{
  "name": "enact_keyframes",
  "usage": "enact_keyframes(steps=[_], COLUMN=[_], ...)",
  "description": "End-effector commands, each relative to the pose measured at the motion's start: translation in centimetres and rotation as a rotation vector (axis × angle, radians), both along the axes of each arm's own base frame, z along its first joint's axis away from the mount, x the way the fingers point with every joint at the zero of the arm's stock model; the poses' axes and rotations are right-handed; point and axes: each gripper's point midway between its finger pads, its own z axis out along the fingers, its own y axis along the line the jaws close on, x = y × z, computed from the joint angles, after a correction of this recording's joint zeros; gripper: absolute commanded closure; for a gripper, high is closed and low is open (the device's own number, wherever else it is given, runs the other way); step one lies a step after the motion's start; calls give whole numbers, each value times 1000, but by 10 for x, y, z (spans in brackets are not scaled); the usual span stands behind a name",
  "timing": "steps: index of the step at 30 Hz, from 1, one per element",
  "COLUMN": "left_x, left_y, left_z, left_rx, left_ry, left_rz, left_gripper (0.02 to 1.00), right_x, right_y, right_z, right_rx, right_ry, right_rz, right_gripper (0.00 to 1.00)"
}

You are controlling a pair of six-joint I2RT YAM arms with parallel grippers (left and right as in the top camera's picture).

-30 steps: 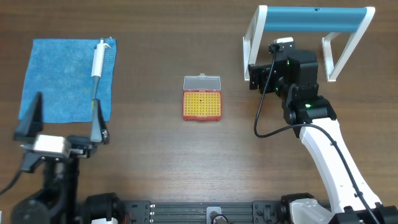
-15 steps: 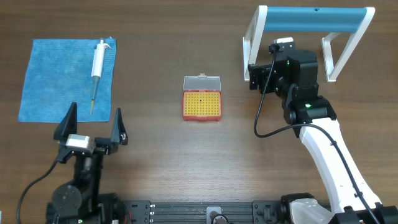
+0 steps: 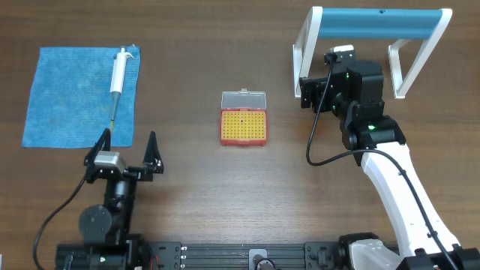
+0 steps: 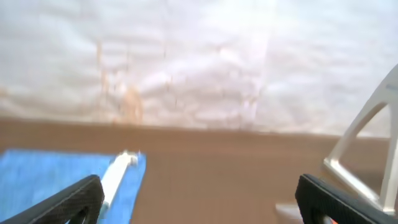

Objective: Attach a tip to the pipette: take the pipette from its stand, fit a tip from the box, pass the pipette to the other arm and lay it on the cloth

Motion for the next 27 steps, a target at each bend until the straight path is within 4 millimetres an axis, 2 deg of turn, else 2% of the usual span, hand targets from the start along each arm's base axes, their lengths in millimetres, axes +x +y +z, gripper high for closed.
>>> enact_keyframes(steps=[1,2,27], left_x=[0,-1,0], left_y=[2,2,3], left_z=[-34,-39,-37], left_rx=[-25,-25,-25], left_ry=[137,157,150], left_rz=[17,19,21], left_gripper=[23,23,23], right_x=[1,1,1], right_y=[4,4,4], right_z=[4,4,4], right_rx=[-1,-1,-1], right_ry=[-14,-13,-14], right_rz=[16,15,16], right_gripper=[56,56,56])
